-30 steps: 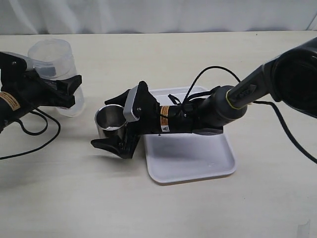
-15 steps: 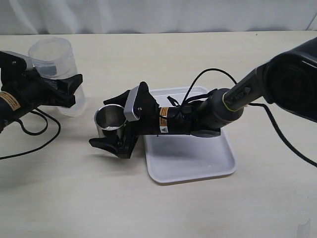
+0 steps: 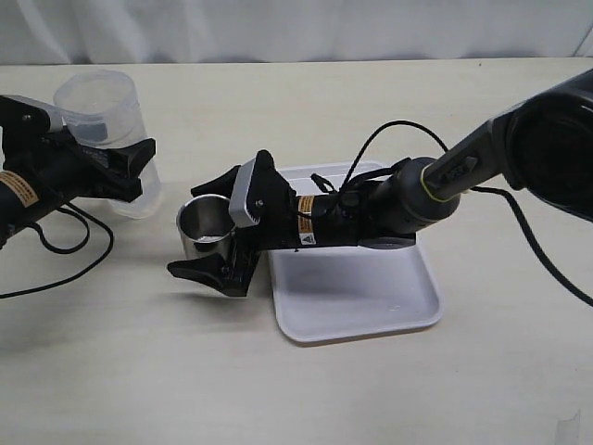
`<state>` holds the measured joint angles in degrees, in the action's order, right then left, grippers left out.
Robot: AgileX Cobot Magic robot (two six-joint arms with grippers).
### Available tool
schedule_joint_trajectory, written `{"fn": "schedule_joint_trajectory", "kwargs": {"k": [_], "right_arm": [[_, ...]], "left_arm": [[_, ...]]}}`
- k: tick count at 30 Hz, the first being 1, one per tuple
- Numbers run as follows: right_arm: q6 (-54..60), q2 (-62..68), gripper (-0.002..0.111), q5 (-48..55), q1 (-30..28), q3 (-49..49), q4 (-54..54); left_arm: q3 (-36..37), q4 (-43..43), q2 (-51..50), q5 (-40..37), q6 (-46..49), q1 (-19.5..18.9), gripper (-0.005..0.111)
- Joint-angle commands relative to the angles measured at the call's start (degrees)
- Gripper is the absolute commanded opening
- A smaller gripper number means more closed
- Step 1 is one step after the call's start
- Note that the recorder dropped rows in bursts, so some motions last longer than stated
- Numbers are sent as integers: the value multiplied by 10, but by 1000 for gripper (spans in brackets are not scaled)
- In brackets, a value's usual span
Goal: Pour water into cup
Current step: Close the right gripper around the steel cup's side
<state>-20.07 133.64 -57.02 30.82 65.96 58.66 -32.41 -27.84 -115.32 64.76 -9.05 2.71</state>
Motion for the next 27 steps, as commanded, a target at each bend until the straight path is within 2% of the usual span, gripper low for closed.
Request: {"fn": "schedule_joint_trajectory", "kwargs": {"k": [1,13,20,27], "right_arm": [[-2,-6,106,19,-7,-7,19],[-18,5,106,14,-13,-7,19],[-17,23,106,-44,-13,-7,-11],[-18,24,106,-44,-13,-7,-11]], "left_arm": [[-5,1,1,29,-5,0,0],[-5,0,1,29,-5,0,0],[-5,0,1,29,-5,0,0],[-5,0,1,29,-5,0,0]]}}
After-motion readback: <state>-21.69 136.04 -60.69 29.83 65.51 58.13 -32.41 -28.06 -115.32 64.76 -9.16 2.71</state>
